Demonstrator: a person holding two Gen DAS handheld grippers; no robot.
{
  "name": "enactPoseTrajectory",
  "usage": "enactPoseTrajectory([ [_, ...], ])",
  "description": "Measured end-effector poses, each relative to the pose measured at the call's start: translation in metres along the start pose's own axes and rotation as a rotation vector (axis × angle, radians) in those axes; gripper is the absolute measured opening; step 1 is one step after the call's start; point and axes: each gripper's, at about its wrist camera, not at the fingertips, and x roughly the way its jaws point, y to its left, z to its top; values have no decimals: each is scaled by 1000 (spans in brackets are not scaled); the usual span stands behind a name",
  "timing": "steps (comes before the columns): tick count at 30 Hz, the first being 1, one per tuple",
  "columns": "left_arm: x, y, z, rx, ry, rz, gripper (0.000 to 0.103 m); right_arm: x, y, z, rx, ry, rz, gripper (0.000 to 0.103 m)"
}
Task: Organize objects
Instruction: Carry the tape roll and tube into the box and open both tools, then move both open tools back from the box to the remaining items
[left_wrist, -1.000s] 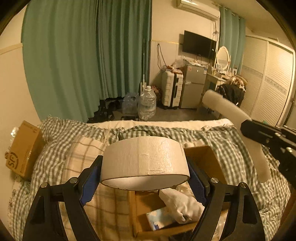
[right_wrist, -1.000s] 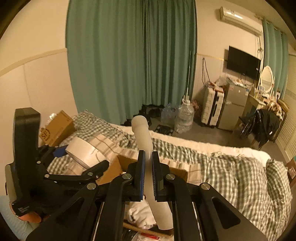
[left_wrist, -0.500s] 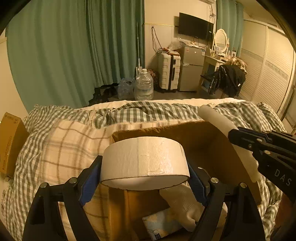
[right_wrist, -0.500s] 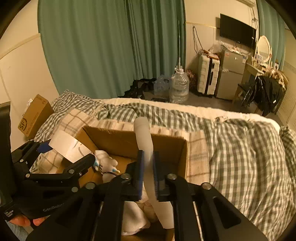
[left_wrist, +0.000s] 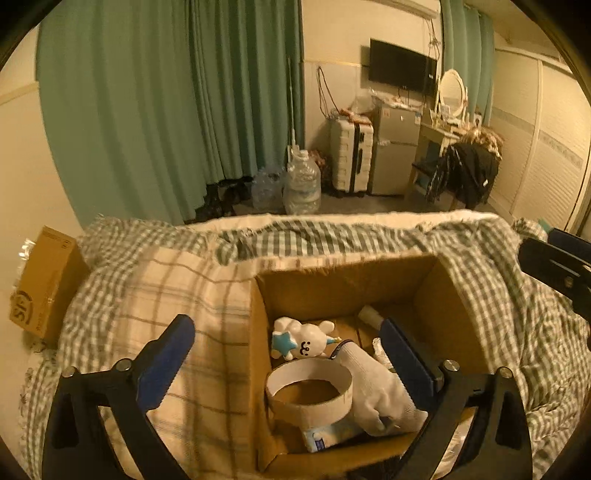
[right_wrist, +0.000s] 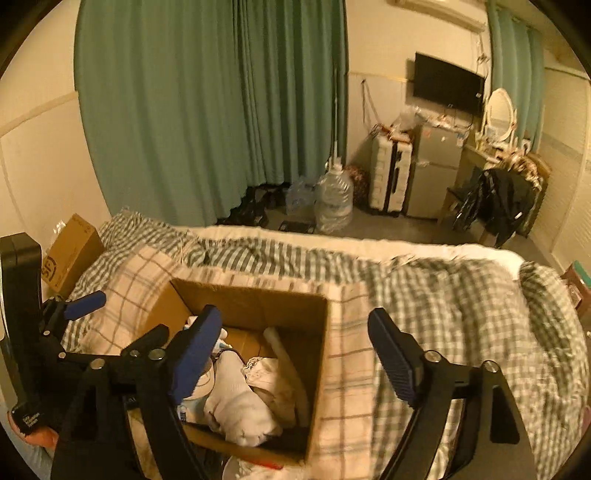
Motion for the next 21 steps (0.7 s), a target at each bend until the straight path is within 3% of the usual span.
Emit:
enactPoseTrajectory([
  [6, -59, 6, 7, -37, -63, 6, 103, -63, 1, 3, 3, -59, -32, 94],
  [13, -116, 8, -3, -58, -119, 22, 103, -129, 5, -9, 2, -117, -48, 96],
  [21, -154, 8, -31, -82, -142, 44, 103, -170, 13, -34, -9, -140, -58, 97],
])
